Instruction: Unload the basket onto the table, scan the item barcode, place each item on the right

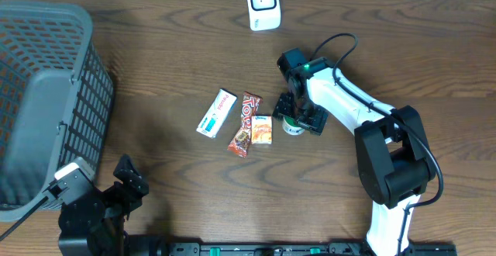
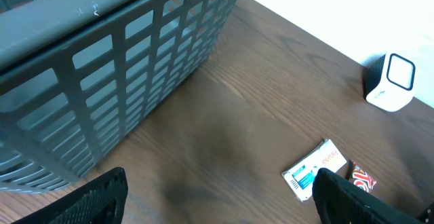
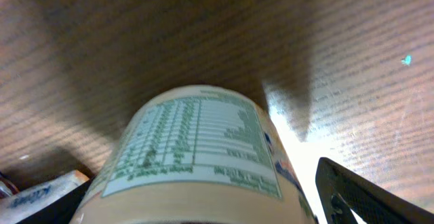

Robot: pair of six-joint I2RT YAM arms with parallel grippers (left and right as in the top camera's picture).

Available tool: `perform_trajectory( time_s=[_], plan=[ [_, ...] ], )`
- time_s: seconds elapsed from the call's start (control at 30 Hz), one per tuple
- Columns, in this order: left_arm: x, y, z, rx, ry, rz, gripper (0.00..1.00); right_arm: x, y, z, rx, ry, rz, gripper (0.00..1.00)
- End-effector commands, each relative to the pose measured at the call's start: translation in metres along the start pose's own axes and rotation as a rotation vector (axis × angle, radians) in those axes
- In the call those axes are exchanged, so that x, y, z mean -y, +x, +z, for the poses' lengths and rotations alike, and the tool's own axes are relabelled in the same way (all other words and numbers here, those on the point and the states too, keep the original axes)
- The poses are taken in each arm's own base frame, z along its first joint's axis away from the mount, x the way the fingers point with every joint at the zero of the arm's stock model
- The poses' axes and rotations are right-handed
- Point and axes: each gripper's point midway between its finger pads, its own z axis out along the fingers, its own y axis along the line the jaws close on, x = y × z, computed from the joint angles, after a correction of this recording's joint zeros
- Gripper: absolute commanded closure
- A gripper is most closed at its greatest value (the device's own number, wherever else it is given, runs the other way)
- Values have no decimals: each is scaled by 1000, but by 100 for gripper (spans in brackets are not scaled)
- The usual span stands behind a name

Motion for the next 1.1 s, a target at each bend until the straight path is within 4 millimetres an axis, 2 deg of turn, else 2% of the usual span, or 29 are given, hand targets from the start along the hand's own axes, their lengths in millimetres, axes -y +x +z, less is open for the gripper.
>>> perform_trajectory(
  time_s=[0.0,0.33,0.5,0.6,0.83,1.07],
  plan=[
    [-2,-3,-2,13,-8,-17,12,7,-2,6,21,33,-81,15],
    [-2,-3,-2,14,-8,-17,12,7,-1,6,11,36,-315,13],
    [-2,-3,-2,13,-8,-17,12,2,16,4,-73,-14,-288,9],
    [-2,-3,-2,13,-8,-17,12,0,19,-3,-95,-18,-252,8],
    [-2,-3,-2,14,-8,-17,12,-1,10,-9,-65,-14,-243,6],
    [-2,-3,-2,14,-8,-17,12,-5,3,-9,-43,-36,-324,2]
  ],
)
